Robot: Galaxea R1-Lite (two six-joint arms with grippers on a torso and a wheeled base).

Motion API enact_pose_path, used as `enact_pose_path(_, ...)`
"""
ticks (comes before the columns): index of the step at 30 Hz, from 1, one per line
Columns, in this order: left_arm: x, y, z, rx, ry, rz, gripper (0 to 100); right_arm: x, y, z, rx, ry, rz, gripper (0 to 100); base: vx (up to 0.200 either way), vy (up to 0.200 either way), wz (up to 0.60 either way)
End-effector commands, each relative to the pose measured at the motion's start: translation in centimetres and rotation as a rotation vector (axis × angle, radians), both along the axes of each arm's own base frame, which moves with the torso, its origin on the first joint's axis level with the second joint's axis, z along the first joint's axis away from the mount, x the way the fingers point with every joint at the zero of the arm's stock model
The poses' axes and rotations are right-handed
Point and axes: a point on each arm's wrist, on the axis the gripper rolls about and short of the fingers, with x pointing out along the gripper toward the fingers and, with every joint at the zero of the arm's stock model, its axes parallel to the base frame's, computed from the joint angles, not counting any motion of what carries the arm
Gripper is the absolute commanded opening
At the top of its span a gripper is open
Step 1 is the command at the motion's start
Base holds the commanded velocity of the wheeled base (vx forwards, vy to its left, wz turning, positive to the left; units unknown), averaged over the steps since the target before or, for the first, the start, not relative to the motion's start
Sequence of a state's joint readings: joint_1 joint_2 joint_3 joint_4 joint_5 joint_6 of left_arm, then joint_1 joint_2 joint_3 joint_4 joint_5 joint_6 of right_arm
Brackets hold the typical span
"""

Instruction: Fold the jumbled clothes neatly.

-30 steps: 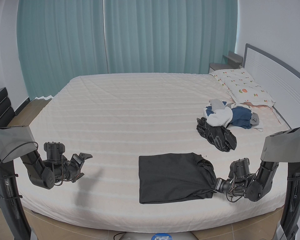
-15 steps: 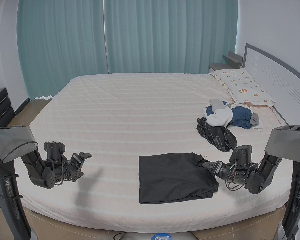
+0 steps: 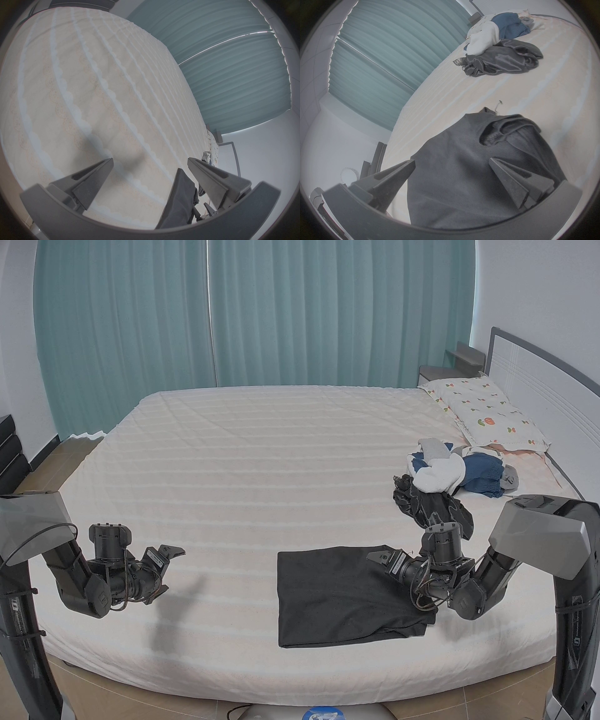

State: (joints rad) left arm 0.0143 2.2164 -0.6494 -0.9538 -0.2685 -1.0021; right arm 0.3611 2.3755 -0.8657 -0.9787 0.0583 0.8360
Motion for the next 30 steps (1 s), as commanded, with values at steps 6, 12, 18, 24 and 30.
enact_pose_path(6,0.0,0.0,-0.1,0.0,0.002,-0.001,100,3.8,1.2,-2.0,-0.001,-0.017,-0.019,100,0.0,0.0,0.0)
enact_pose_path(12,0.0,0.0,-0.1,0.0,0.002,-0.001,100,5.8,-0.2,-2.0,-0.017,-0.057,-0.101,100,0.0,0.0,0.0)
enact_pose_path(18,0.0,0.0,-0.1,0.0,0.003,-0.001,100,8.1,-1.9,-2.2,-0.034,-0.108,-0.198,100,0.0,0.0,0.0)
enact_pose_path(24,0.0,0.0,-0.1,0.0,0.003,-0.001,100,9.0,-3.6,-1.9,-0.027,-0.132,-0.241,100,0.0,0.0,0.0)
enact_pose_path(30,0.0,0.0,-0.1,0.0,0.003,-0.001,100,8.9,-4.6,-0.3,-0.029,-0.145,-0.253,100,0.0,0.0,0.0)
